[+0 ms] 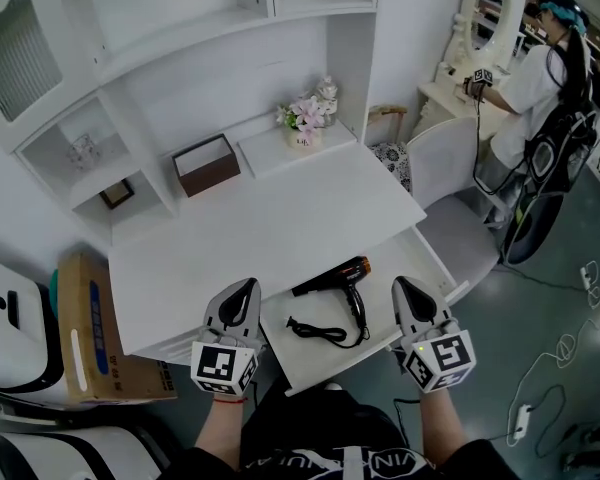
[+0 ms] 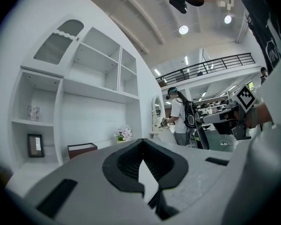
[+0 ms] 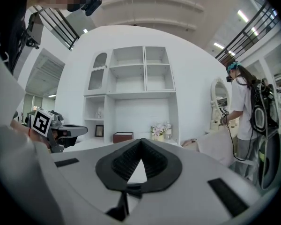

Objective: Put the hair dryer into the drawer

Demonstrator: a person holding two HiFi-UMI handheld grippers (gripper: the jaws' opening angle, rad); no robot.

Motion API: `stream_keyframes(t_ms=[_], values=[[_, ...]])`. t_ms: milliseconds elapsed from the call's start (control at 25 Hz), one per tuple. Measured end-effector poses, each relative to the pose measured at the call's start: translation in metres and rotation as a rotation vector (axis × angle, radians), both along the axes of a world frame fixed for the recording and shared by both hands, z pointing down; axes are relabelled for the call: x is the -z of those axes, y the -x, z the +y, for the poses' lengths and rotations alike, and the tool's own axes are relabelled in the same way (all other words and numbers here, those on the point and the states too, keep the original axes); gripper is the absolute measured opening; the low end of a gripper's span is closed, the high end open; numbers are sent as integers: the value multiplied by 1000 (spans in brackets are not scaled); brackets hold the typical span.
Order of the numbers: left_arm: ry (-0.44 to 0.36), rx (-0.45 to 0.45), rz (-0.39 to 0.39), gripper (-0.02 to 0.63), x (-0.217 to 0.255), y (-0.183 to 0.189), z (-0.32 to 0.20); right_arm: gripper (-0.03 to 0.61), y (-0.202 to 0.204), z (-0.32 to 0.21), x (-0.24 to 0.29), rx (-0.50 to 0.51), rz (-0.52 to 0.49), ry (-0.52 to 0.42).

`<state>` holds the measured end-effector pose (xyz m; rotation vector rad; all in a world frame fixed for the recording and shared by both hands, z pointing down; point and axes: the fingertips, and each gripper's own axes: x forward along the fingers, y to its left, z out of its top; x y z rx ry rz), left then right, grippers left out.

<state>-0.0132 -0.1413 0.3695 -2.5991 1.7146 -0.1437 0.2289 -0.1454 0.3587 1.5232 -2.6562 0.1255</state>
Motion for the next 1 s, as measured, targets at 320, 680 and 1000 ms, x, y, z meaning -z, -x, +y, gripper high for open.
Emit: stream_keyframes(t_ms=[320,680,1000], values=[[-24,43,20,5,9,17,4,3,-3,1,9,-10,-14,-18],[-30,61,24,5,11,19,6,3,-5,0,9,-7,-19,-21],[-26,76,13,5,11,18,9,3,-11,0,1,-11,-46,-2]])
